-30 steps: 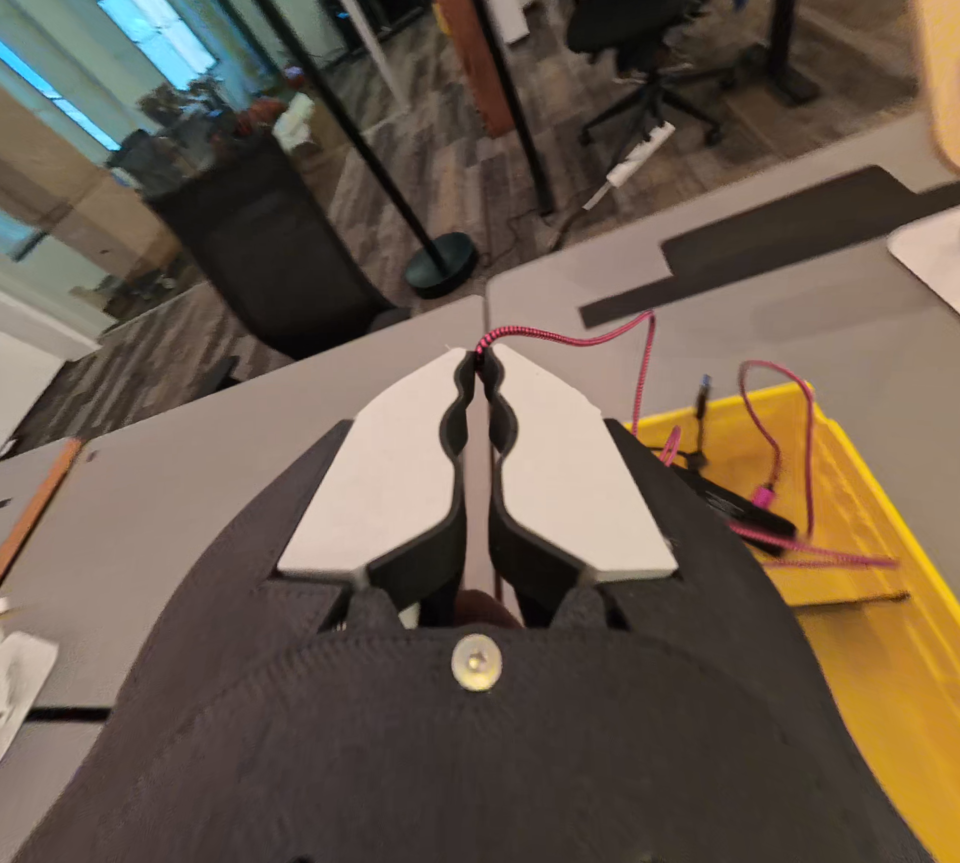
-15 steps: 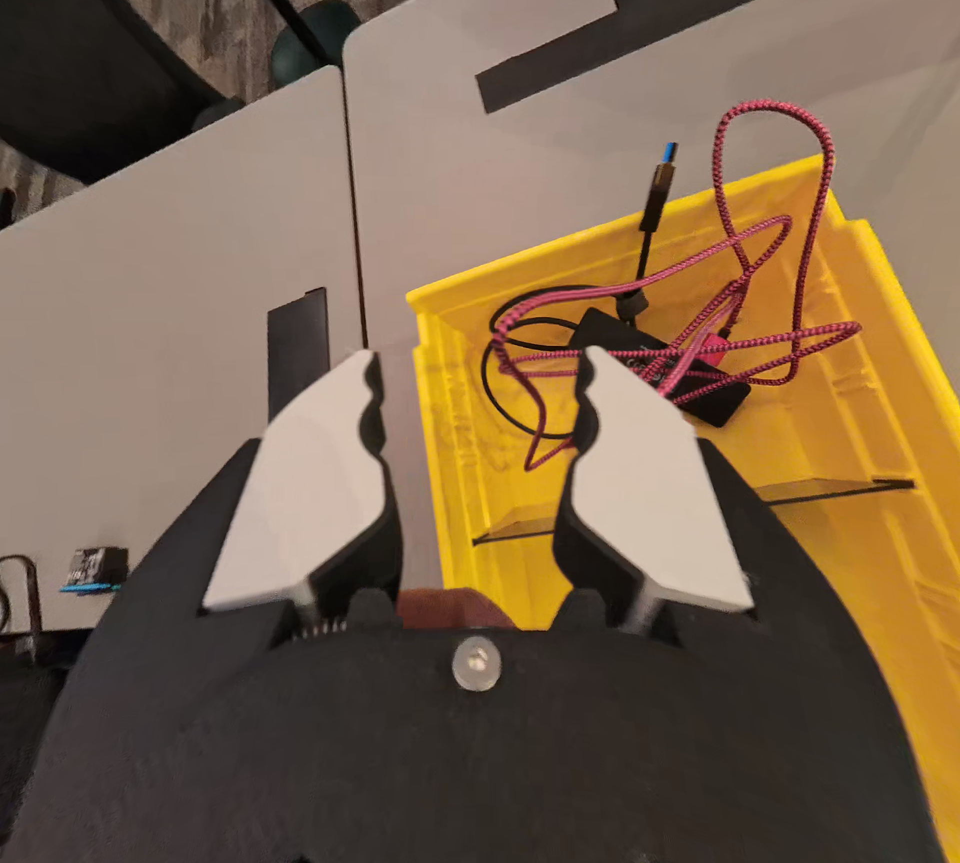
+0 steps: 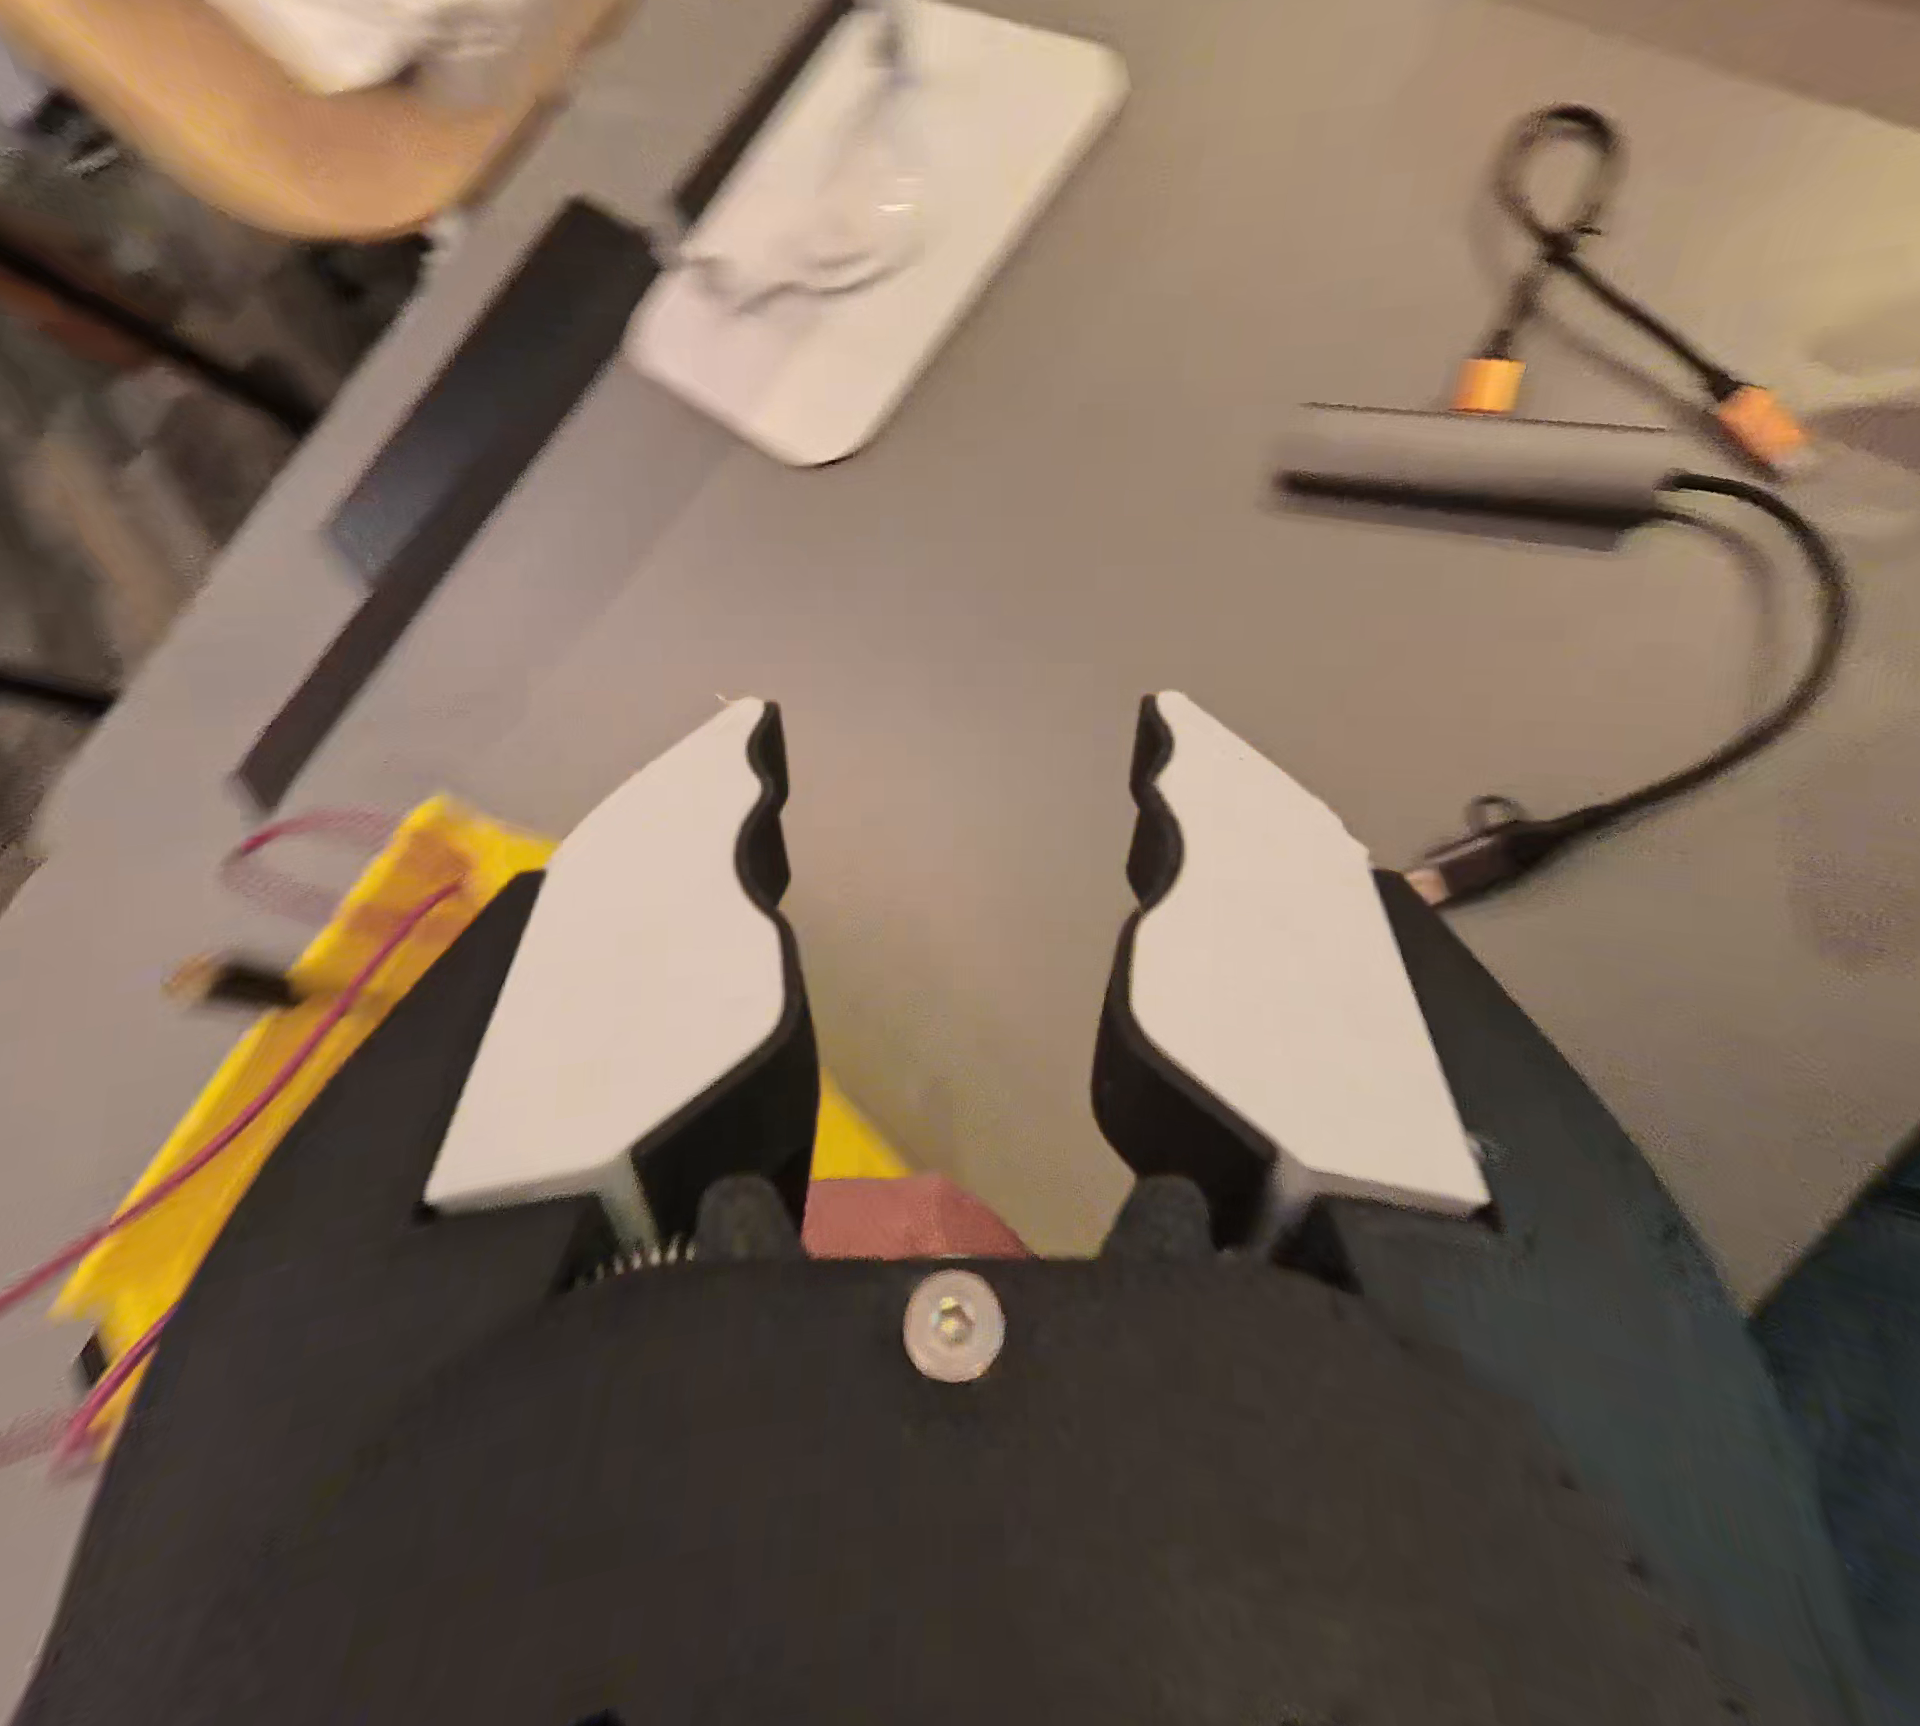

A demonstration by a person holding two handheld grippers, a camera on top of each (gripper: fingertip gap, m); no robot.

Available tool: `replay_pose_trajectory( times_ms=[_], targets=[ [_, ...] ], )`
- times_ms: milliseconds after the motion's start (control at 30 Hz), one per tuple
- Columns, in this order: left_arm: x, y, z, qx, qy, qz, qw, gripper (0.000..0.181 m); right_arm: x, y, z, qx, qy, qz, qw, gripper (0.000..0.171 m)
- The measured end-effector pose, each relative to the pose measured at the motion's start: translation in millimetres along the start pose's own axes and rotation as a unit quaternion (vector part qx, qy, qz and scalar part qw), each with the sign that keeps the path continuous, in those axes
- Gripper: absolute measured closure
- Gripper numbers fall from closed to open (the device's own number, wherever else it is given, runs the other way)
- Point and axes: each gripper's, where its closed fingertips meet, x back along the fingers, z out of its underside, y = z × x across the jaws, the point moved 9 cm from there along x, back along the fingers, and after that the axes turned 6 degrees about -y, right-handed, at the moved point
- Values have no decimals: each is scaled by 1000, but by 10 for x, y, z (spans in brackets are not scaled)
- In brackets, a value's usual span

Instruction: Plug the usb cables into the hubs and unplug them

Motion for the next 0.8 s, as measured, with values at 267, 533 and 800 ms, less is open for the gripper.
replay_pose_trajectory(
  times_ms=[267,533,800],
  targets=[
    [-1220,-1169,-104,-69,52,181,980,63,-544,200,36,38,38,-77,996,147],
    [-1679,-1376,-2,-29,82,206,975,55,-1377,185,247,132,153,-175,964,128],
    [-1690,-1330,17,-38,49,218,974,65,-1747,180,383,167,177,-227,943,132]
  ],
)
